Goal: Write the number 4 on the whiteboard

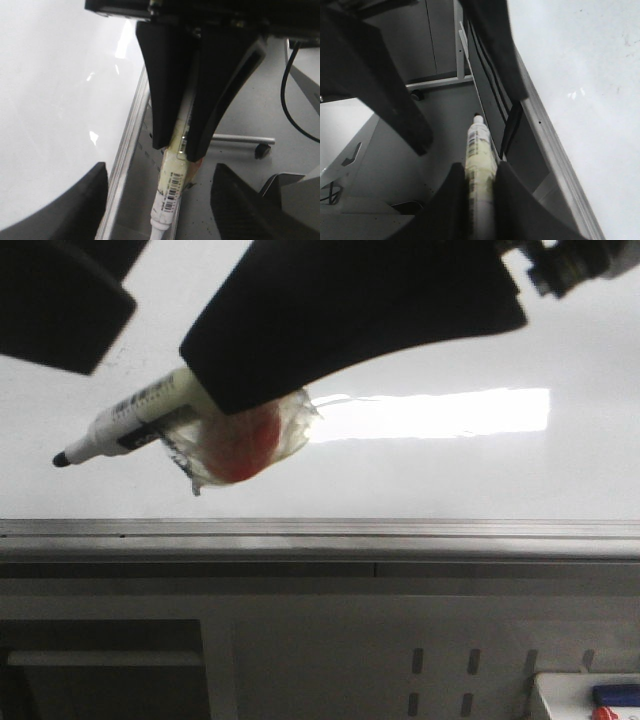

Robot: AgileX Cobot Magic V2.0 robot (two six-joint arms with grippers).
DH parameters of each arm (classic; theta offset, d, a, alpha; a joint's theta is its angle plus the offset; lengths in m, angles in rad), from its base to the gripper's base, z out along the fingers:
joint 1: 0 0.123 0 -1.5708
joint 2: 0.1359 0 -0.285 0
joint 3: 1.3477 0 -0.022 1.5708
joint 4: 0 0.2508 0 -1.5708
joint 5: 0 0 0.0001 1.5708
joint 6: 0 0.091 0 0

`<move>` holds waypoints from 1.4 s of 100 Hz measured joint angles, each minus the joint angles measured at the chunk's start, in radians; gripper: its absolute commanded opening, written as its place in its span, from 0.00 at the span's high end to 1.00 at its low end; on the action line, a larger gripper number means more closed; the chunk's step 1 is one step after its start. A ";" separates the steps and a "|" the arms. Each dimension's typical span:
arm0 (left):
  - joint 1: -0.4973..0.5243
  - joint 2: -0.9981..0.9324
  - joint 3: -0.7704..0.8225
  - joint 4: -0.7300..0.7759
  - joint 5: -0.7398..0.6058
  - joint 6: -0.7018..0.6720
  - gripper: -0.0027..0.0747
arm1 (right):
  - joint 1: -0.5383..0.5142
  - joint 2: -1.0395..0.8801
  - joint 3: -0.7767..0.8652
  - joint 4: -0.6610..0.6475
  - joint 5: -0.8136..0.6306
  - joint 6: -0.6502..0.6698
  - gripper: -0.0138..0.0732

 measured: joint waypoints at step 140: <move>0.247 -0.625 0.326 -0.119 -0.067 -0.333 0.99 | -0.362 -0.010 0.125 0.139 -0.245 0.000 0.90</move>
